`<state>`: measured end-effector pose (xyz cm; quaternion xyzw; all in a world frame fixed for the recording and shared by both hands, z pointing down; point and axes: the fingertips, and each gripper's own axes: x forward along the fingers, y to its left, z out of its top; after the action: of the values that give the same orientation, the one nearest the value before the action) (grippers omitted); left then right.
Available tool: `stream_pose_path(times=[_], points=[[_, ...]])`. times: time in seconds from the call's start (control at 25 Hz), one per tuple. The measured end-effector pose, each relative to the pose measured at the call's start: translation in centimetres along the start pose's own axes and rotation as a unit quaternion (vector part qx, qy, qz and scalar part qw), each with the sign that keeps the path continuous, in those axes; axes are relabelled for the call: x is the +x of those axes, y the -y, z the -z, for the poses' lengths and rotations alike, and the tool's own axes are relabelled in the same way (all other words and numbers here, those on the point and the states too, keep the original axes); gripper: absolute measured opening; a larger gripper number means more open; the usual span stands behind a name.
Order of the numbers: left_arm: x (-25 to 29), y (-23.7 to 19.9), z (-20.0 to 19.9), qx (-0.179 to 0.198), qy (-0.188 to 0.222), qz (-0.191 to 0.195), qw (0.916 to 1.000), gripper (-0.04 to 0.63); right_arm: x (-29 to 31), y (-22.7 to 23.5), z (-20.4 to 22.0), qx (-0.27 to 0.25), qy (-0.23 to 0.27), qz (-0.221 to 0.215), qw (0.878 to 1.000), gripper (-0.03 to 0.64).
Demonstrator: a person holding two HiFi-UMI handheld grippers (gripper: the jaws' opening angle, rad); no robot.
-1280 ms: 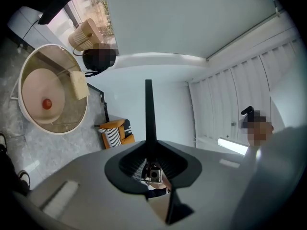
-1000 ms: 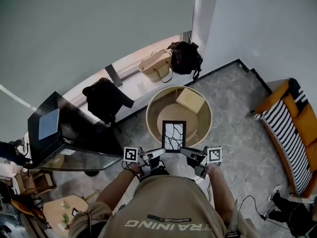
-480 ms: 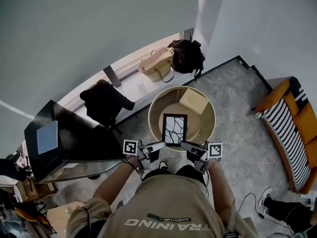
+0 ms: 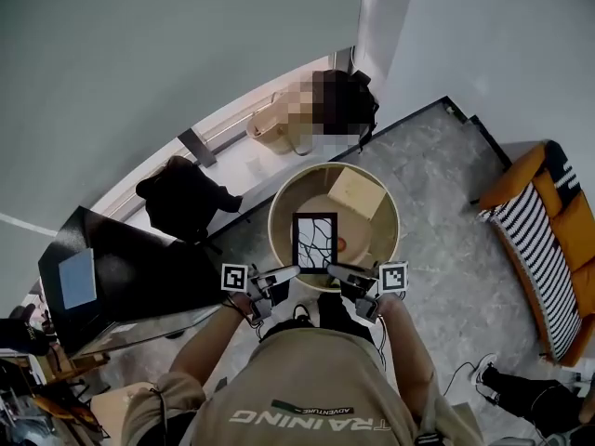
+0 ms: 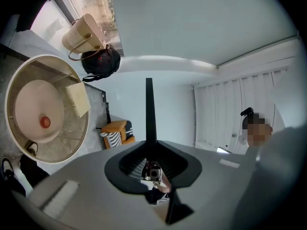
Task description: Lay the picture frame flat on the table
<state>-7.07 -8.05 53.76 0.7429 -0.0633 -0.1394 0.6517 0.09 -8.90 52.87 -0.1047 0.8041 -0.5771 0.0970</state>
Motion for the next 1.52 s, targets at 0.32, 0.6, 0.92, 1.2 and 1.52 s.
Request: stream_pose_path(times=[0.32,0.6,0.92,1.2,1.52], points=[[4.2,-2.3,-4.4,0.001,0.025,-0.015,0.9996,0.074,-0.9,3.4,-5.9,0.005,-0.033,-0.018,0.999,0.071],[6.2,-6.3,-7.4,-0.015,0.040,-0.041,0.9983,0.074,-1.3,8.1,-9.0,0.036,-0.061,-0.013,0.997,0.071],[6.2,-13.8,-10.0,-0.049,0.037,-0.049,0.9969,0.074,-0.5,15.7,-10.0,0.077,-0.055,-0.013,0.995,0.071],[4.2,-22.4,-11.6,-0.083,0.027,-0.072,0.9935,0.074,1.5,24.4,-8.8,0.121,-0.041,-0.002,0.992,0.071],[1.9,-33.2,-13.4,-0.100,0.009,-0.089,0.9909,0.074,3.3,35.5,-7.0,0.146,-0.034,0.015,0.989,0.071]])
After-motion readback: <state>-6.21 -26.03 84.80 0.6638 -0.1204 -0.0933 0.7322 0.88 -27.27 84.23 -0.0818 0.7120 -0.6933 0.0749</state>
